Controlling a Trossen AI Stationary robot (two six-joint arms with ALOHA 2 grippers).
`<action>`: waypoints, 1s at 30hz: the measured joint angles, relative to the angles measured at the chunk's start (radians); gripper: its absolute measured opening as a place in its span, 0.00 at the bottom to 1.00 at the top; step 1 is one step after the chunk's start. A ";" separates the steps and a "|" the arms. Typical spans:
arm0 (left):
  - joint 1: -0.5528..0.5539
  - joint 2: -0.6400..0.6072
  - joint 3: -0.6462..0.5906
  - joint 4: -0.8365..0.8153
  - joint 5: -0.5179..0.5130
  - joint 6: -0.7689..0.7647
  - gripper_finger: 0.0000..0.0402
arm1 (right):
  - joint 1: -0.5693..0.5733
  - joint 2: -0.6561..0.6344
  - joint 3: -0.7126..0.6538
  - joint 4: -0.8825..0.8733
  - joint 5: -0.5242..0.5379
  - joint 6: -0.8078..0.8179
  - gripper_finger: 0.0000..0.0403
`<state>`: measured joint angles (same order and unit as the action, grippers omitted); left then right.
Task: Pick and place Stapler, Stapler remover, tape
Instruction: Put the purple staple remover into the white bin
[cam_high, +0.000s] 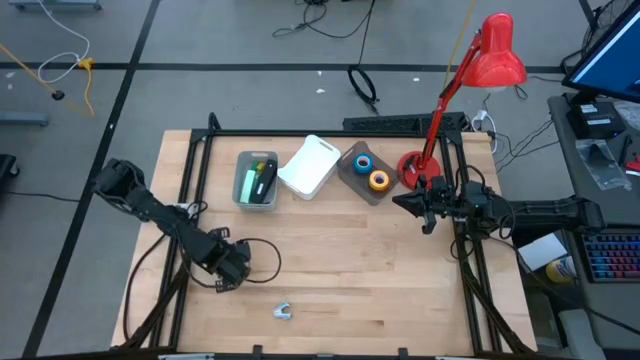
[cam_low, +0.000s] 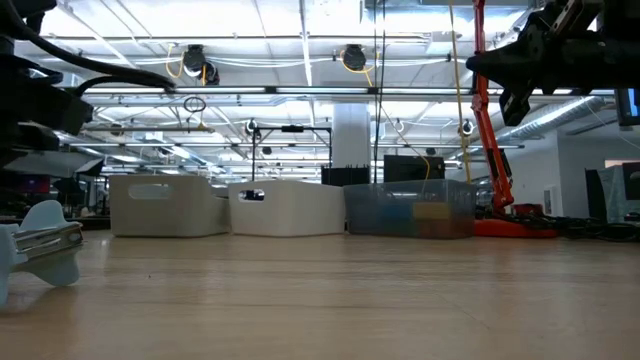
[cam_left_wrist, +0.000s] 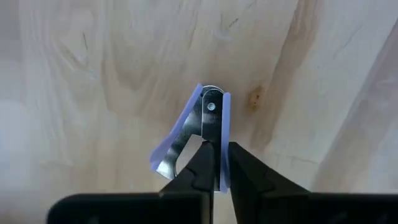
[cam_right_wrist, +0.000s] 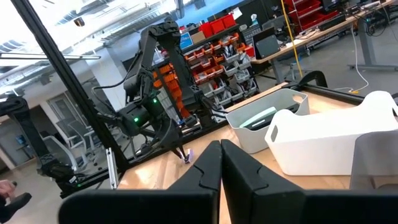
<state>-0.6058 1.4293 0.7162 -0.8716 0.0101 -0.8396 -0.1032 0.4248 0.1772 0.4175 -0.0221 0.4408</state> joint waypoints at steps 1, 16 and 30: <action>0.003 -0.002 0.004 -0.001 0.016 -0.013 0.05 | 0.000 0.000 0.000 0.000 0.000 0.000 0.00; 0.144 -0.018 0.334 0.011 -0.108 0.051 0.03 | 0.000 0.000 0.000 0.001 0.000 0.003 0.00; 0.441 -0.018 0.525 0.124 -0.398 0.324 0.03 | 0.000 0.000 0.000 0.000 -0.004 0.002 0.00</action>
<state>-0.1652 1.4109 1.2415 -0.7473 -0.3880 -0.5153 -0.1032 0.4244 0.1772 0.4179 -0.0258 0.4430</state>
